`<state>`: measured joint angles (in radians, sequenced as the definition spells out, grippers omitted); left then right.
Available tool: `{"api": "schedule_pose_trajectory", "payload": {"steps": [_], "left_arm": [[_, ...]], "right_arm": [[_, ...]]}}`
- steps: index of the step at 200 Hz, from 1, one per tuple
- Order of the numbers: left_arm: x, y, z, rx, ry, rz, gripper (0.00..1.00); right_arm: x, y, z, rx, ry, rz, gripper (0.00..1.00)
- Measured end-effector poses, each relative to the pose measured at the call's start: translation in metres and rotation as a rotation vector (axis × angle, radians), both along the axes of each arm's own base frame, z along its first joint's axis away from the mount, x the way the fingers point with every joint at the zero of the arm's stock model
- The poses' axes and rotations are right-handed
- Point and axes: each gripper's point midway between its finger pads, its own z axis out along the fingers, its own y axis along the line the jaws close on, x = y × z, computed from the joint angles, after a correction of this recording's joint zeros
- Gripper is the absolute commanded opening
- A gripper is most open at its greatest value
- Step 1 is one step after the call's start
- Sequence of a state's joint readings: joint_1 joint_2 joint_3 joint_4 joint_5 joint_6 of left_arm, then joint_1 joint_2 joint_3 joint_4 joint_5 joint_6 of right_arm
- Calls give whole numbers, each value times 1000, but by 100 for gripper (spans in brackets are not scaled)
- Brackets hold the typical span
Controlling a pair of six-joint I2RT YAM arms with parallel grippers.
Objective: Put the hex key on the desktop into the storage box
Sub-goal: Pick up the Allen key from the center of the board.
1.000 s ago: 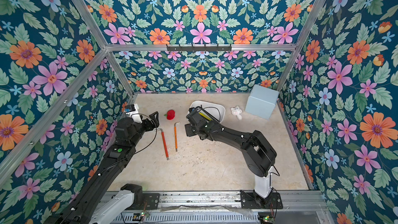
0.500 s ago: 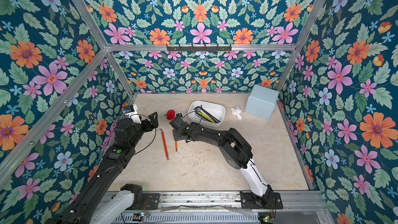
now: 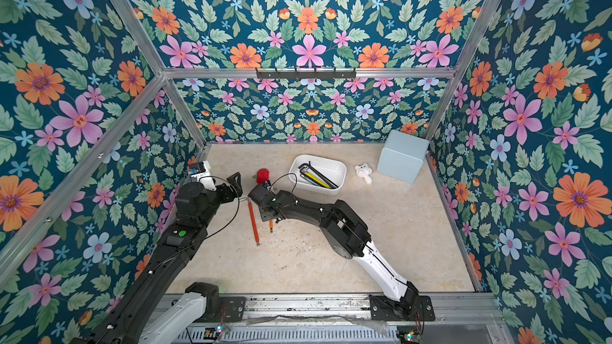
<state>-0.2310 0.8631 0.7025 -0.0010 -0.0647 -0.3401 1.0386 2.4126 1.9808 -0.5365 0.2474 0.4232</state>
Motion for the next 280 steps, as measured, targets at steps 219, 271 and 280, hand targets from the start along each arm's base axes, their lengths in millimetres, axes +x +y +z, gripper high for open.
{"api": "schedule_pose_trajectory", "payload": {"steps": [219,271,280], "left_arm": [[-2,2,4,3,-14,10,100],[-2,2,2,3,-10,9,100],[-3,2,2,3,-10,9,100]], "right_arm": [[-10,-6,-11,-23,-31,-42,0],[-34,-32,-2,-63,-5,69,0],[-39,-39,3,-67,-10,96,0]]}}
